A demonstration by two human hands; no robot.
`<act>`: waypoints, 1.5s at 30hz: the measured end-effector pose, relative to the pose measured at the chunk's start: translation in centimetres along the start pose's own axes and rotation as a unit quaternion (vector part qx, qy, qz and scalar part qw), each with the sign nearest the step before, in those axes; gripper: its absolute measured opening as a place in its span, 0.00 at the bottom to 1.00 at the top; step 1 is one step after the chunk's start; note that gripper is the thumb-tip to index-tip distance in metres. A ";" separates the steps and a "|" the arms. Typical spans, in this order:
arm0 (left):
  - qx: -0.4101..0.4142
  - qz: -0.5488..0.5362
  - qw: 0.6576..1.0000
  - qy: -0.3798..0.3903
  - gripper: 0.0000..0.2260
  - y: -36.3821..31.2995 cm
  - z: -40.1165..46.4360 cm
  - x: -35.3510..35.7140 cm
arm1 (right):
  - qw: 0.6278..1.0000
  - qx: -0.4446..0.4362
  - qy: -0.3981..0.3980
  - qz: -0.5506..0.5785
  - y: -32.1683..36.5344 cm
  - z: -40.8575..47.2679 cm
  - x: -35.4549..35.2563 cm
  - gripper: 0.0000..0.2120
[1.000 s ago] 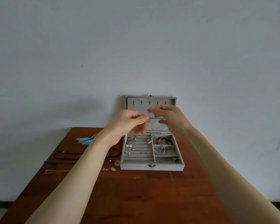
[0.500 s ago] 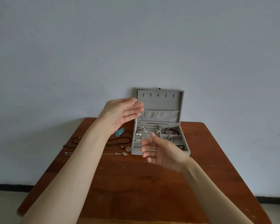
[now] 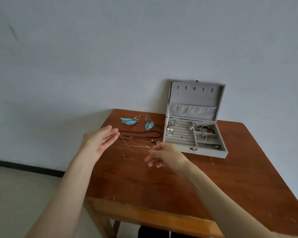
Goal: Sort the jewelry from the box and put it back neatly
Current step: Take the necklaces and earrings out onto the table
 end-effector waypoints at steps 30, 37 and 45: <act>0.132 0.676 0.713 -0.135 0.09 -1.2 0.2 -3.8 | 0.861 -0.104 -0.171 -0.468 1.2 2.3 1.2 0.10; 0.140 0.706 0.694 -0.017 0.14 2.7 -1.8 -0.6 | 0.799 -0.197 -0.113 -0.557 0.6 0.6 2.9 0.10; 0.062 0.744 0.665 0.013 0.18 3.6 -1.8 -0.4 | 0.830 -0.172 -0.056 -0.529 -0.2 -0.6 2.0 0.15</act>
Point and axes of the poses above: each hand's wrist, its own z-axis towards the middle knuckle, its own x-axis out of the palm, y = z × x, the point moved 7 cm from there along z, towards the middle knuckle, and after that the axes turned 10 degrees about y, right-handed, at the moved point
